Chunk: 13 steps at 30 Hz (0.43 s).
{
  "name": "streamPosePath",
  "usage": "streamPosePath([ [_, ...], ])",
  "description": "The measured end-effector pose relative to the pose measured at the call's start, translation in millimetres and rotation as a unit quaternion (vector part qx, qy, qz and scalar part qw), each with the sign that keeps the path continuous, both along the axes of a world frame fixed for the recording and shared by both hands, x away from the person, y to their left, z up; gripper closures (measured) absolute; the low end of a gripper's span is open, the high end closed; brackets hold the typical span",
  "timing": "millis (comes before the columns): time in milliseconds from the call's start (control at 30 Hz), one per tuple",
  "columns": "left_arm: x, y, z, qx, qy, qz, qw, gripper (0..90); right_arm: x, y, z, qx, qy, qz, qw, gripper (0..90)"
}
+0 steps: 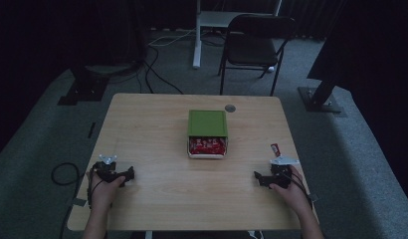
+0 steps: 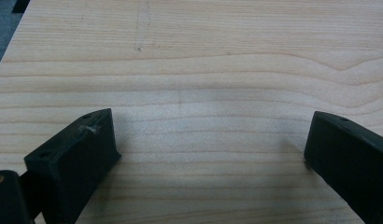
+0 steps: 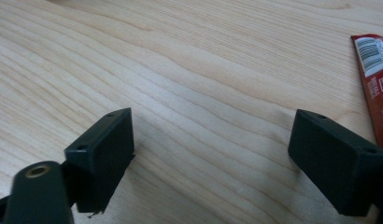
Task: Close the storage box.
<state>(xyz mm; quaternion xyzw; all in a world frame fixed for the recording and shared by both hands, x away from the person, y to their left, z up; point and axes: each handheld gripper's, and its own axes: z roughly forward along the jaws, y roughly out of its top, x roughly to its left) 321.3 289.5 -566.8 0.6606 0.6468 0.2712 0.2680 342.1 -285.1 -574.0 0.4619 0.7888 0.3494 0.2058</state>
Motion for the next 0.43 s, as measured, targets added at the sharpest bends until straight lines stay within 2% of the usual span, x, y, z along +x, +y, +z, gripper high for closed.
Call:
streamPosePath([
  [267,-0.1,0.3,0.0,0.0,0.0,0.003,1.0,3.1,-0.2,0.3,-0.1,0.0,0.0,0.002,1.0,13.5],
  [433,-0.1,0.4,-0.1,0.0,-0.001,0.003,1.0,3.2,-1.3,1.7,0.1,-0.002,-0.002,0.023,0.9997,14.3],
])
